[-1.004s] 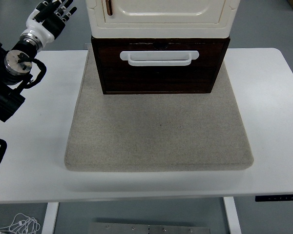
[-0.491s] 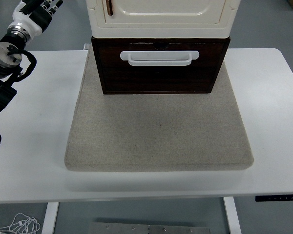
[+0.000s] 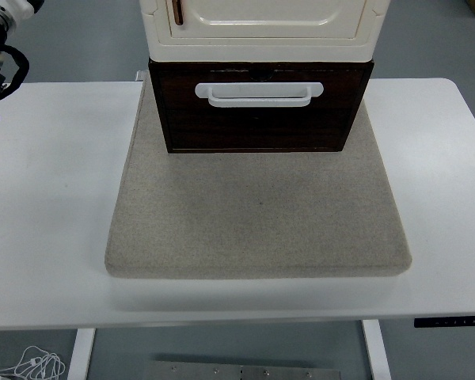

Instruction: Open the drawer under the combination cabinet

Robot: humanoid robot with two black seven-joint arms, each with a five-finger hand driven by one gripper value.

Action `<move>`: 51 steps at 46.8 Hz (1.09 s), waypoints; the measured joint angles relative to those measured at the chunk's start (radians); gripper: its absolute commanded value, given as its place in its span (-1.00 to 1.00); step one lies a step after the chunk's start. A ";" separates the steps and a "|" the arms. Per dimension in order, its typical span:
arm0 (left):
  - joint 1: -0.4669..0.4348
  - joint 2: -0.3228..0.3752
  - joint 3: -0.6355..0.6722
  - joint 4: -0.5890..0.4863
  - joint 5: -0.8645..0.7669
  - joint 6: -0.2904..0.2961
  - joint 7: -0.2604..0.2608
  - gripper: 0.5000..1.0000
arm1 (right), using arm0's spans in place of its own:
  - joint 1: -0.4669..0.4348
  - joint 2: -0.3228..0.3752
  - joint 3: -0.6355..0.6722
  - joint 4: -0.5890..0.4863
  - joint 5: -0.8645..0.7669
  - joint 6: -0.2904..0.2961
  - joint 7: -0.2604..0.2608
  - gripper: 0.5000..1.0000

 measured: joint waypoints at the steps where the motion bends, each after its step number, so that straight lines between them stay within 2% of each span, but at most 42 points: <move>1: -0.013 0.008 0.001 0.000 0.000 0.000 0.000 1.00 | 0.000 0.000 0.000 0.000 0.000 0.000 0.000 0.70; 10: -0.104 0.055 0.026 -0.008 0.024 0.001 0.000 1.00 | 0.000 0.000 0.000 0.000 0.000 0.000 0.000 0.70; 15: -0.150 0.103 0.036 -0.049 0.044 0.001 -0.002 1.00 | 0.000 0.000 0.000 0.000 0.000 0.000 0.000 0.70; 23: -0.220 0.188 0.038 -0.187 0.092 0.013 -0.005 1.00 | 0.000 0.000 0.000 0.000 0.000 0.000 0.000 0.70; 29: -0.276 0.220 0.039 -0.276 0.178 0.039 -0.005 1.00 | 0.000 0.000 0.000 0.000 0.000 0.000 0.000 0.70; 36: -0.306 0.264 0.045 -0.461 0.238 0.068 -0.003 1.00 | 0.000 0.000 0.000 0.000 0.000 0.000 0.000 0.70; 51: -0.376 0.287 0.135 -0.767 0.345 0.083 0.019 1.00 | 0.000 0.000 0.000 0.000 0.000 0.000 0.000 0.70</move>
